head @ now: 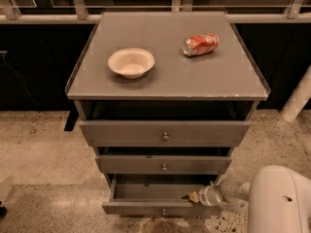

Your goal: Open bottom drawer

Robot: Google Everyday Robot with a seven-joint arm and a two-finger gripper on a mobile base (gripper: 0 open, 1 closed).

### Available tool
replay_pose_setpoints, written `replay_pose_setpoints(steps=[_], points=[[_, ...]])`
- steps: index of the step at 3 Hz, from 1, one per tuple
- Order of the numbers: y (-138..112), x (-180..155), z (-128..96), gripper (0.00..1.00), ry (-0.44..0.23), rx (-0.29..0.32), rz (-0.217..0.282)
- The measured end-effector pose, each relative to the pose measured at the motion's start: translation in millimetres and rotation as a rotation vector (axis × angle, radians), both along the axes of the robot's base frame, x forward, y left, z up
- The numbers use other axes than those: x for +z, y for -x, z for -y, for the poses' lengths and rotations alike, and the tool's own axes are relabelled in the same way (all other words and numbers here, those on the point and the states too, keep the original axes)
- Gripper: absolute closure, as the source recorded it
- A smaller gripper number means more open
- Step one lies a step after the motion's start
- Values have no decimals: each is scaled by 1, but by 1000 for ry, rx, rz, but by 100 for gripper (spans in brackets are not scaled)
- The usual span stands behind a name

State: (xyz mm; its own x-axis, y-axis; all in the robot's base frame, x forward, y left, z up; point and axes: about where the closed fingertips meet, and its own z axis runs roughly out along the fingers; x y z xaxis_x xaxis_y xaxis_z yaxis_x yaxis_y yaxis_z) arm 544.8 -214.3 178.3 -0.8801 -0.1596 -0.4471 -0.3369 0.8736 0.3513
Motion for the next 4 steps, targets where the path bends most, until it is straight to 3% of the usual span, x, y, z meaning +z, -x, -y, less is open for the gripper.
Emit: replay_pose_setpoints(steps=[1,2,3,4], points=[[16,-11,8,100,4,-25,-44],[16,-9,8,100,4,-25,-45],[44,-9,10,100,-6,-65,-52],[42,-9,9,100,-6,-65,-52]])
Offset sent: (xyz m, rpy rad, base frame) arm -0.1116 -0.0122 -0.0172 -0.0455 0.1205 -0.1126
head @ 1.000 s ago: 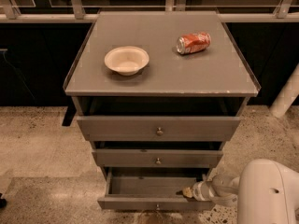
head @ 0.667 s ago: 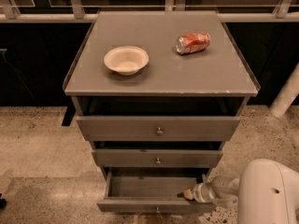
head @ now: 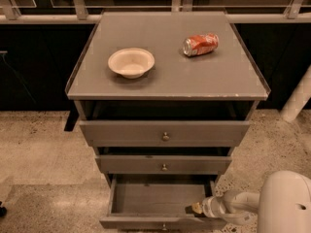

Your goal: Open bottom drawer

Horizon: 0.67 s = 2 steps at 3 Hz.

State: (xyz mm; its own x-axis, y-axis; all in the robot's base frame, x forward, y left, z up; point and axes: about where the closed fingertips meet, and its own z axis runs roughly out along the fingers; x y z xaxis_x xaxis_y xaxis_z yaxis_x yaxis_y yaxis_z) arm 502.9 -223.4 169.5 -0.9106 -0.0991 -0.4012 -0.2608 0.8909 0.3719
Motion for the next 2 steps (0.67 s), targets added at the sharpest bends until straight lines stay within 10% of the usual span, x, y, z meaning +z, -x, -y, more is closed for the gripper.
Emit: replay_pose_setpoints(steps=[2], points=[[43,5,-7,100,-8,-24,-3]])
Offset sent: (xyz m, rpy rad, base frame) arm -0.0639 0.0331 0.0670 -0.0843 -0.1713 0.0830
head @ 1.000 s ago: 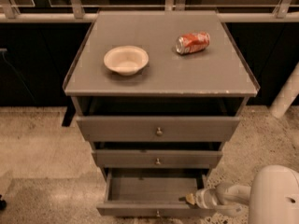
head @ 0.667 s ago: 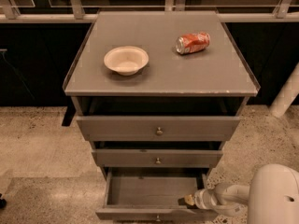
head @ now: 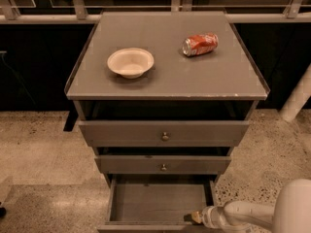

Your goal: Open bottom drawer

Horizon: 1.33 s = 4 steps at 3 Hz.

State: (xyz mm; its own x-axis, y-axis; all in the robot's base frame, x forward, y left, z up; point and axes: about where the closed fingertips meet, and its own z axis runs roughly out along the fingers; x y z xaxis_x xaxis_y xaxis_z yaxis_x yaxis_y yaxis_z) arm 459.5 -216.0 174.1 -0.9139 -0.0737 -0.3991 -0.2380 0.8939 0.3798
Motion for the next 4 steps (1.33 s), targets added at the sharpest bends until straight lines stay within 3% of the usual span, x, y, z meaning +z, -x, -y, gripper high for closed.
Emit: replay_pose_setpoints(steps=[1,2,3,4], points=[[1,27,-13,100,49,48,72],[0,83,-45,82,143,152,217],[10,84,-44,58,194,148,227],[10,84,-44,35,194,147,227]])
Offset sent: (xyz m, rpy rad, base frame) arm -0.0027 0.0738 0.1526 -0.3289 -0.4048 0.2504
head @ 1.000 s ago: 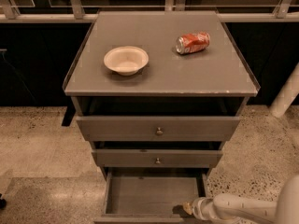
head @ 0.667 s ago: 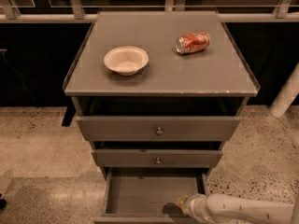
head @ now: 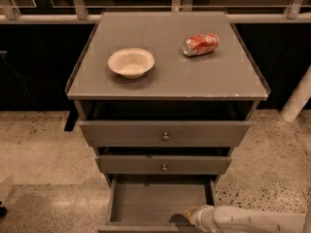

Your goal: Open bottom drawer

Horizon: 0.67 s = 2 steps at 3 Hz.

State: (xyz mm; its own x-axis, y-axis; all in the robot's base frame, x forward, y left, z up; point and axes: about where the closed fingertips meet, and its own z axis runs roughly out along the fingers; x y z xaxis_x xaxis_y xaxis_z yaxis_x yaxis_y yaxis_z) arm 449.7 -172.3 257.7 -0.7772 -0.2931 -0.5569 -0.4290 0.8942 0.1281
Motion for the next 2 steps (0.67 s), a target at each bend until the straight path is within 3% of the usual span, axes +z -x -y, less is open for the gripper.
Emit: replay_pose_setpoints(steps=[1,2], points=[[0,0,0,12,0,0,0],[0,0,0,0,0,0,0]])
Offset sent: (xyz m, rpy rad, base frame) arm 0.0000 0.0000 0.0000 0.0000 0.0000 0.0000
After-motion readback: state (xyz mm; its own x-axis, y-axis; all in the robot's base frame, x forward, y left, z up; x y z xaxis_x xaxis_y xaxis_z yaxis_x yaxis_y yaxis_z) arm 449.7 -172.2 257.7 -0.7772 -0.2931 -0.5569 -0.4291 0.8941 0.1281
